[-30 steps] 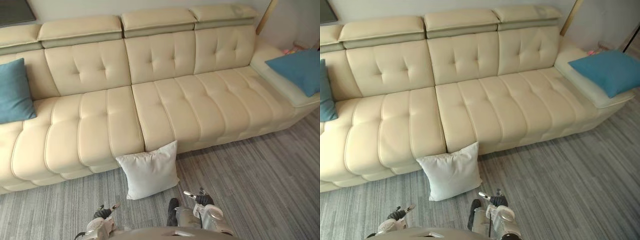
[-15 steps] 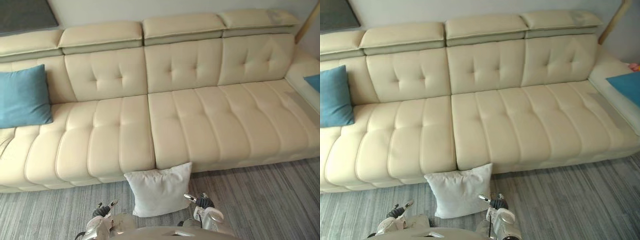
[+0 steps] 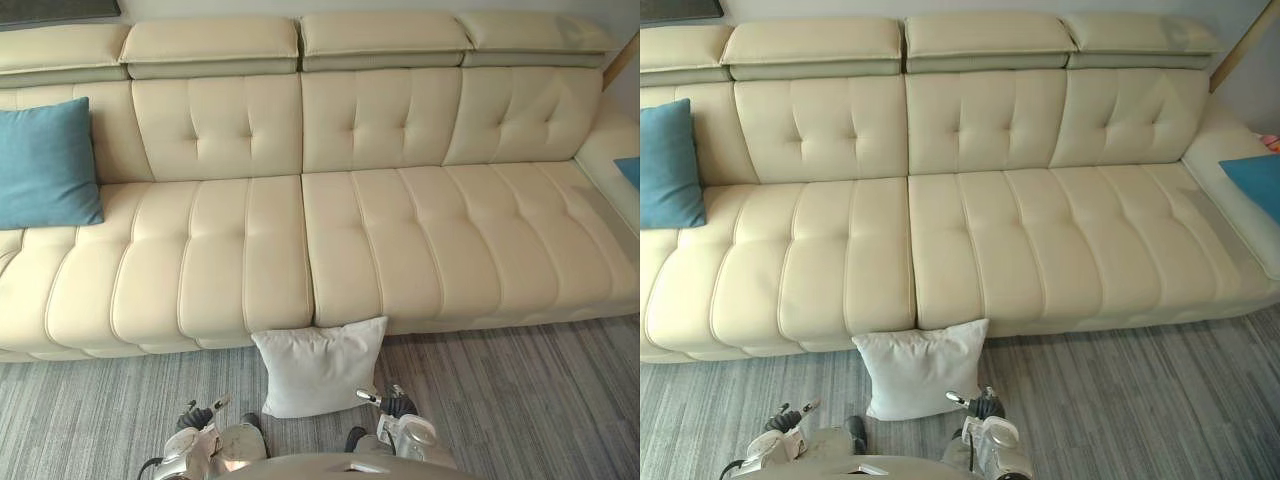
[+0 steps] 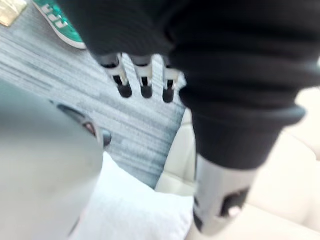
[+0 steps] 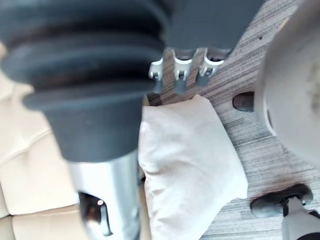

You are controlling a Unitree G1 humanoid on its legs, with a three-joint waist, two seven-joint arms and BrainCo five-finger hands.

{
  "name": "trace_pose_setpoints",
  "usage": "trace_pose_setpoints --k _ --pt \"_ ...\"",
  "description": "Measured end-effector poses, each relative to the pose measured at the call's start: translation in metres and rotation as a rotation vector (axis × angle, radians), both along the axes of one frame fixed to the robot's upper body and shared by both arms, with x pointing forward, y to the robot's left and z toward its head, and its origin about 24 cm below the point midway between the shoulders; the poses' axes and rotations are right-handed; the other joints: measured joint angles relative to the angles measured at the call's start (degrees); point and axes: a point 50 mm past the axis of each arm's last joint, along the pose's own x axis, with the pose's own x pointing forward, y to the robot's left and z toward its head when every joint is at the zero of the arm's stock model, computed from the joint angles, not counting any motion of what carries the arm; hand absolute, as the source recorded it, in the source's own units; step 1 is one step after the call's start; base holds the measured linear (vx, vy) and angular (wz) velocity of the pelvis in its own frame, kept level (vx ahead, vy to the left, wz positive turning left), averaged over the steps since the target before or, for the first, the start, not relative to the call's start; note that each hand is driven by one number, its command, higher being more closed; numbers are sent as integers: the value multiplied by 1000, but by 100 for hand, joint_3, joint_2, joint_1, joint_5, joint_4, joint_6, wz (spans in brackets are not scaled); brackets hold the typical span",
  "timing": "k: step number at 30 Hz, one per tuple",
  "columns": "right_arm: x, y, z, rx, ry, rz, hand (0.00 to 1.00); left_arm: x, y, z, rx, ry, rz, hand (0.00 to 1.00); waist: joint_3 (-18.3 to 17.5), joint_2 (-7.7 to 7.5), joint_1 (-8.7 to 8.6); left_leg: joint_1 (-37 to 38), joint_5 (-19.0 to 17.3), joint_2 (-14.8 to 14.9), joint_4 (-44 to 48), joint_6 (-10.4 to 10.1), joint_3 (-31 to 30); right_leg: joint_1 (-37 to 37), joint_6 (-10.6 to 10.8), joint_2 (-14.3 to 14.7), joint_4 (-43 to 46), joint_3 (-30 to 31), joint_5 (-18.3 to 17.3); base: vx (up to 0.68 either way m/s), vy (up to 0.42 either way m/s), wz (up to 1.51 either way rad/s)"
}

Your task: Pick up cushions and gather them together orderly.

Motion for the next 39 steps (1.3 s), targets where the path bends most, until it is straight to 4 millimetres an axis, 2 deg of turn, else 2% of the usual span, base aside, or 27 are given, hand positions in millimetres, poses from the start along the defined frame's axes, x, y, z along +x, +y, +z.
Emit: trace_pose_setpoints --k 4,6,7,8,12,16,18,20,21,22,24,26,29,35,39 --pt "21 -5 12 -67 -64 2 0 18 1 7 28 -46 1 0 207 17 43 -822 -206 133 655 68 -167 -539 19 36 179 39 9 -176 34 10" --pt "43 -6 24 -107 -123 17 0 37 2 15 53 -95 -17 0 437 29 34 -1299 -296 181 973 78 -309 -871 -17 109 308 184 39 -189 58 18" --pt "46 -6 27 -116 -134 16 0 41 1 16 58 -104 -27 0 438 29 46 -1414 -310 193 1034 77 -320 -975 -21 114 357 205 41 -180 68 19" --pt "57 -6 35 -130 -172 19 0 53 0 22 67 -138 -39 0 522 30 87 -1616 -331 196 1139 96 -340 -1177 -25 117 476 267 43 -139 70 7" --pt "99 -9 66 -172 -304 37 0 91 -5 42 87 -240 -59 0 909 101 80 -2328 -312 186 1533 168 -470 -1896 -38 54 1023 306 10 -137 65 11" --pt "138 -10 101 -163 -436 21 0 141 -9 80 92 -429 -58 0 1278 172 45 -3275 -210 154 1836 252 -618 -2938 -99 -9 1689 395 -133 -134 12 13" --pt "157 -7 121 -134 -501 -2 0 161 -6 99 103 -507 -51 0 1509 188 30 -3696 -136 160 1982 279 -638 -3452 -164 -27 2017 449 -195 -115 -47 1" --pt "176 -3 145 -89 -581 -23 0 180 -1 122 78 -603 28 0 1703 207 20 -4288 -80 199 2182 293 -650 -4135 -209 -37 2392 518 -251 -115 -58 -5" --pt "181 -2 152 -82 -601 -26 0 184 0 127 69 -626 45 0 1743 214 23 -4421 -77 205 2228 297 -650 -4294 -218 -37 2475 535 -261 -114 -63 -8" --pt "196 -1 175 -62 -669 -34 0 195 1 142 41 -686 93 0 1819 249 24 -4898 -52 235 2376 300 -676 -4802 -251 -36 2721 560 -288 -94 -44 -4" --pt "208 -3 197 -55 -731 -39 0 206 0 156 21 -734 119 0 1857 295 18 -5341 25 233 2518 358 -724 -5271 -250 -65 2990 564 -321 -67 -31 6" --pt "219 -6 229 -4 -833 -98 0 219 -1 177 2 -805 142 0 1906 302 35 -5871 104 239 2721 349 -795 -5833 -284 -103 3370 563 -394 -51 -36 16" --pt "228 -14 265 74 -951 -186 0 229 -2 201 0 -890 167 0 1926 308 37 -6379 173 234 2935 339 -895 -6391 -330 -158 3794 577 -516 -39 -65 17" --pt "235 -27 303 277 -1041 -417 0 243 -7 243 -1 -1019 191 0 1926 309 40 -7044 302 271 2997 288 -933 -7164 -389 -172 4111 585 -590 -59 -42 7" --pt "237 -36 322 326 -1061 -520 0 251 -14 268 16 -1084 186 0 1926 310 33 -7357 410 300 2984 283 -938 -7515 -437 -169 4176 596 -553 -55 -3 1"
